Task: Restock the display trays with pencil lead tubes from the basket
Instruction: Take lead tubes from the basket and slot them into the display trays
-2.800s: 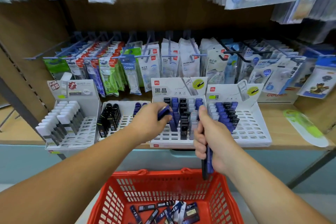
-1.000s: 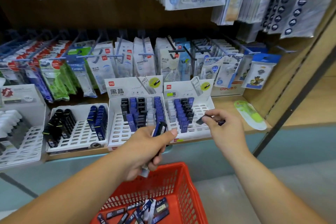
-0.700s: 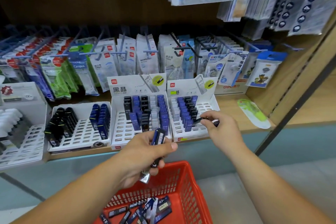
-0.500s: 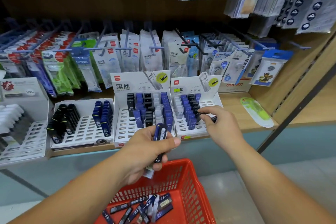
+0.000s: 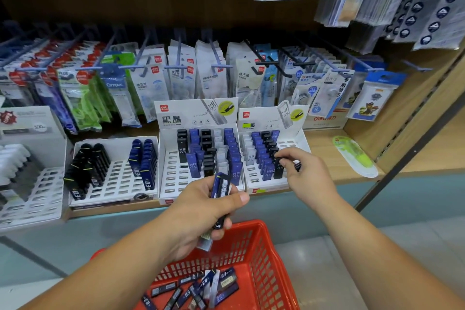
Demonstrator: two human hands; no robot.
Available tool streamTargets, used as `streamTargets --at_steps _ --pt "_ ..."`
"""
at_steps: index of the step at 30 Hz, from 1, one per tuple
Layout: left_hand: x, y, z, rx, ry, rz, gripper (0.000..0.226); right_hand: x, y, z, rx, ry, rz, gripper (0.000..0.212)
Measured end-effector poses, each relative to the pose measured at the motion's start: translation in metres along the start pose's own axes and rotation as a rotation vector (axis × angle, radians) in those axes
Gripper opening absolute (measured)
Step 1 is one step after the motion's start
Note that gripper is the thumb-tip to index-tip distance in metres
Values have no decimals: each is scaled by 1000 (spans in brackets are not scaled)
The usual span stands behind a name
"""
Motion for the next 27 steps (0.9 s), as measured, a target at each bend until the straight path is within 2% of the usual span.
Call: streamTargets --at_steps 8,12,21,23,25,27 --pt "2 0 2 -1 8 -8 32 -5 -14 3 -42 57 39 30" --pt "2 -1 0 -14 9 -7 33 1 1 -1 -44 17 -32 34" --pt "4 0 1 -33 24 -5 29 -1 -4 -5 28 85 -137 20" --pt "5 0 2 -71 27 0 27 -1 -17 1 -267 182 -257 5" --pt "6 -2 4 -134 26 1 25 4 -34 -2 -733 169 -432 14" --pt "6 -2 4 -146 38 -33 23 11 -58 -12 -980 54 -491 24"
Point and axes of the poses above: each hand's wrist, its own x-axis away from the middle knuckle, its own z-axis out of the back of the hand, y = z × x, the point moved 5 cm from there along -x, towards the middle knuckle, and after that the axes turned 13 degrees about -x, right-handed, at the moved point
